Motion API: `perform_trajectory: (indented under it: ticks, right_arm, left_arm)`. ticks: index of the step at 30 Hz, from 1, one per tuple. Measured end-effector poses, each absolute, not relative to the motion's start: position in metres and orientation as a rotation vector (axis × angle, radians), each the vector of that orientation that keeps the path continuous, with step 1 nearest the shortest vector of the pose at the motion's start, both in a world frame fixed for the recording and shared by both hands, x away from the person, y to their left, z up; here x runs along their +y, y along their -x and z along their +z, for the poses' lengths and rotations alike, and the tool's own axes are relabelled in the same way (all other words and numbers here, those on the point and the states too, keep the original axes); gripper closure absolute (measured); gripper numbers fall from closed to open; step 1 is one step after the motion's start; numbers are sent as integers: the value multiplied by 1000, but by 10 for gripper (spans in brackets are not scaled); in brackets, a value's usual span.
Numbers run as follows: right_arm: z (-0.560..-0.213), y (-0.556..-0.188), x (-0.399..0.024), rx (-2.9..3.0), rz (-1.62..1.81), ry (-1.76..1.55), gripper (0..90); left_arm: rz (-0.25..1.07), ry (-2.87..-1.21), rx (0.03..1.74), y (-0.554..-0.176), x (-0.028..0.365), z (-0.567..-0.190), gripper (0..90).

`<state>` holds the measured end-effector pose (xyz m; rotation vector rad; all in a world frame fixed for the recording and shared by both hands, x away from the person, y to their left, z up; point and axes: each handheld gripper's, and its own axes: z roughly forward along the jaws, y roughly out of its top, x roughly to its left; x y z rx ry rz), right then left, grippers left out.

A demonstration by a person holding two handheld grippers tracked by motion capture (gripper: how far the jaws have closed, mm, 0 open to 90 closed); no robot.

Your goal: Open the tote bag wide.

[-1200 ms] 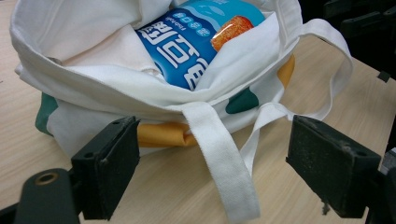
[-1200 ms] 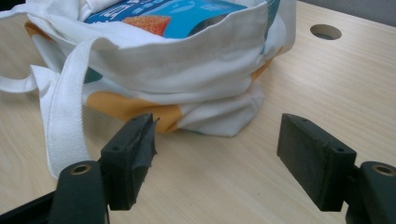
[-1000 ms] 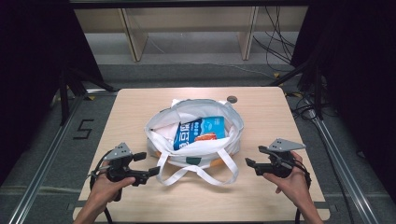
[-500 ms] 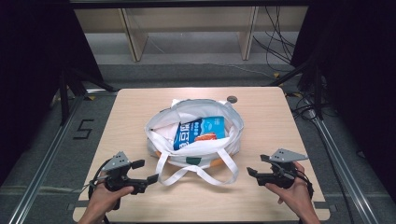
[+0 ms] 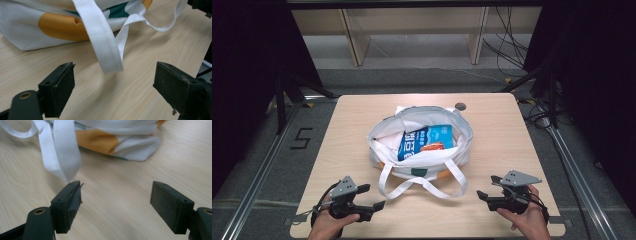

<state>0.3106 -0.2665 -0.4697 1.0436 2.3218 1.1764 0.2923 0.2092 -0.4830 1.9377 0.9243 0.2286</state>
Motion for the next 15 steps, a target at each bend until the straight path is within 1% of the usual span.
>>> perform_trajectory:
  ticks: [2, 3, 6, 9, 15]
  right_arm:
    - [-471, -307, -266, 2326, 1174, -1058, 258]
    - [-472, -304, -265, 2336, 1179, -1046, 257]
    - [-474, -301, -264, 2353, 1188, -1052, 254]
    - [-476, -296, -264, 2350, 1183, -1026, 246]
    - [-481, -288, -263, 2379, 1167, -1022, 244]
  left_arm:
    - [228, -1930, 924, -290, 208, -484, 162]
    - [246, -1942, 898, -290, 208, -485, 162]
    - [252, -1948, 917, -284, 204, -486, 162]
    - [259, -1981, 889, -280, 201, -488, 162]
    - [269, -1982, 879, -273, 196, -492, 161]
